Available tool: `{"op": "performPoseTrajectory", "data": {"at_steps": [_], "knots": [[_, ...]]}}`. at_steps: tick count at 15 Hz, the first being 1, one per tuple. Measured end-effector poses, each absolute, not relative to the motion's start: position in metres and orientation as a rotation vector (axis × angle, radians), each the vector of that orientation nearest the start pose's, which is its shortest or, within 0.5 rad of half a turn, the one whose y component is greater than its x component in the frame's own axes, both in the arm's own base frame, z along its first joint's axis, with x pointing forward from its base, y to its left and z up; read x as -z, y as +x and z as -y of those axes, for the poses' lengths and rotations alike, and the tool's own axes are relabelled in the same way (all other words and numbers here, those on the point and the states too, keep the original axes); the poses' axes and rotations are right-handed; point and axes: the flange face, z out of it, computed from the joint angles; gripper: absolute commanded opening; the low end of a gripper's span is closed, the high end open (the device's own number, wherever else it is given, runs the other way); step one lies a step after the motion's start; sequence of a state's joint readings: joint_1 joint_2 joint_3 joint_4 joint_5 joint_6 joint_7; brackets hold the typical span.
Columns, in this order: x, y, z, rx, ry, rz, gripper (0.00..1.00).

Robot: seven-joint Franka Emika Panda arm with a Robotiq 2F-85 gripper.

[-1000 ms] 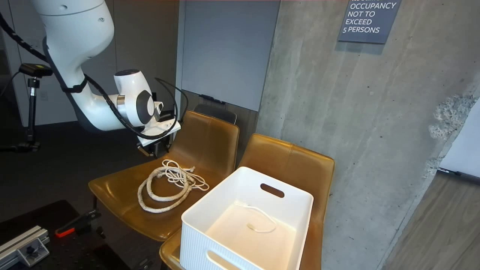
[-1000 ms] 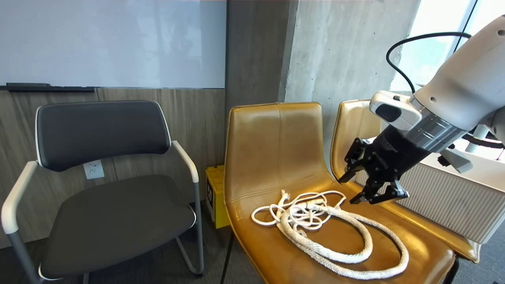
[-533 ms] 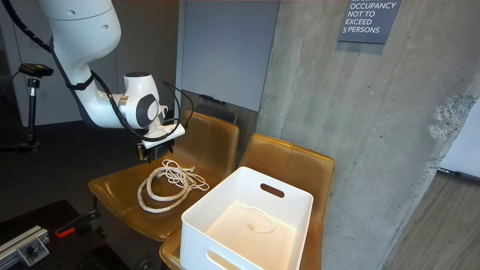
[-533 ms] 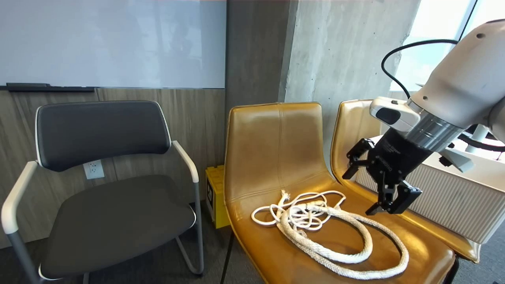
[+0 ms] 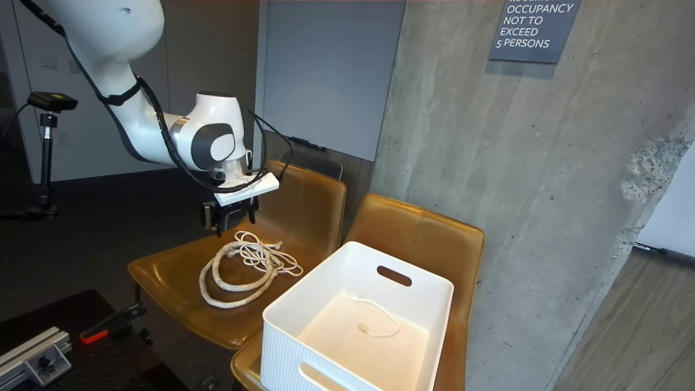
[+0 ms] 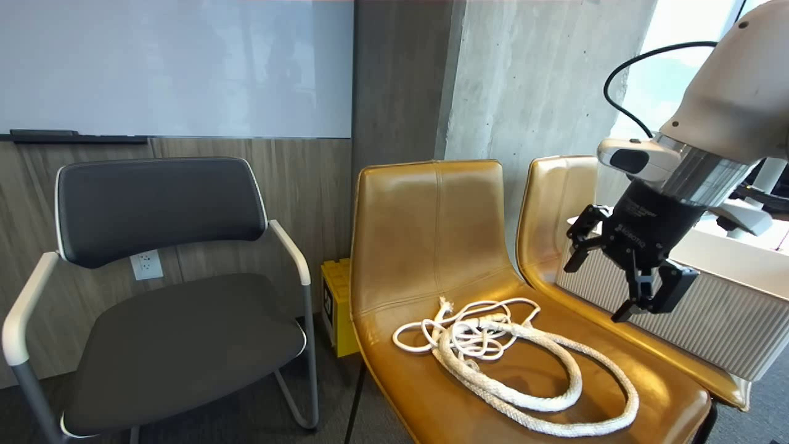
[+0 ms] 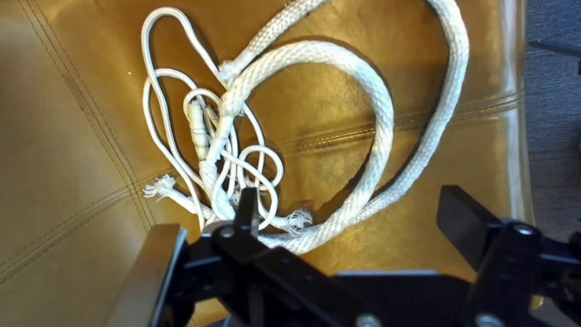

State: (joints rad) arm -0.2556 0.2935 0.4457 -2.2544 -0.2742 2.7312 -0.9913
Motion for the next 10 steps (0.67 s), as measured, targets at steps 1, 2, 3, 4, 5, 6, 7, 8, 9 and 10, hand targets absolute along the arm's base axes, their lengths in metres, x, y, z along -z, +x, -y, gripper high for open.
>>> {"op": "performPoseTrajectory", "data": {"at_steps": [1, 2, 3, 4, 5, 6, 7, 8, 9, 10], "knots": [[-0.276, 0.550, -0.103, 0.325, -2.486, 2.065, 1.00], [-0.286, 0.551, -0.092, 0.325, -2.496, 2.066, 1.00], [-0.296, 0.551, -0.080, 0.325, -2.507, 2.069, 1.00], [-0.306, 0.551, -0.071, 0.327, -2.515, 2.074, 1.00], [-0.315, 0.550, -0.061, 0.324, -2.519, 2.082, 1.00], [-0.323, 0.549, -0.053, 0.324, -2.518, 2.092, 1.00], [-0.330, 0.547, -0.046, 0.329, -2.513, 2.100, 1.00], [-0.335, 0.547, -0.039, 0.335, -2.505, 2.107, 1.00], [-0.340, 0.546, -0.032, 0.341, -2.493, 2.113, 1.00], [-0.345, 0.545, -0.026, 0.347, -2.481, 2.117, 1.00]]}}
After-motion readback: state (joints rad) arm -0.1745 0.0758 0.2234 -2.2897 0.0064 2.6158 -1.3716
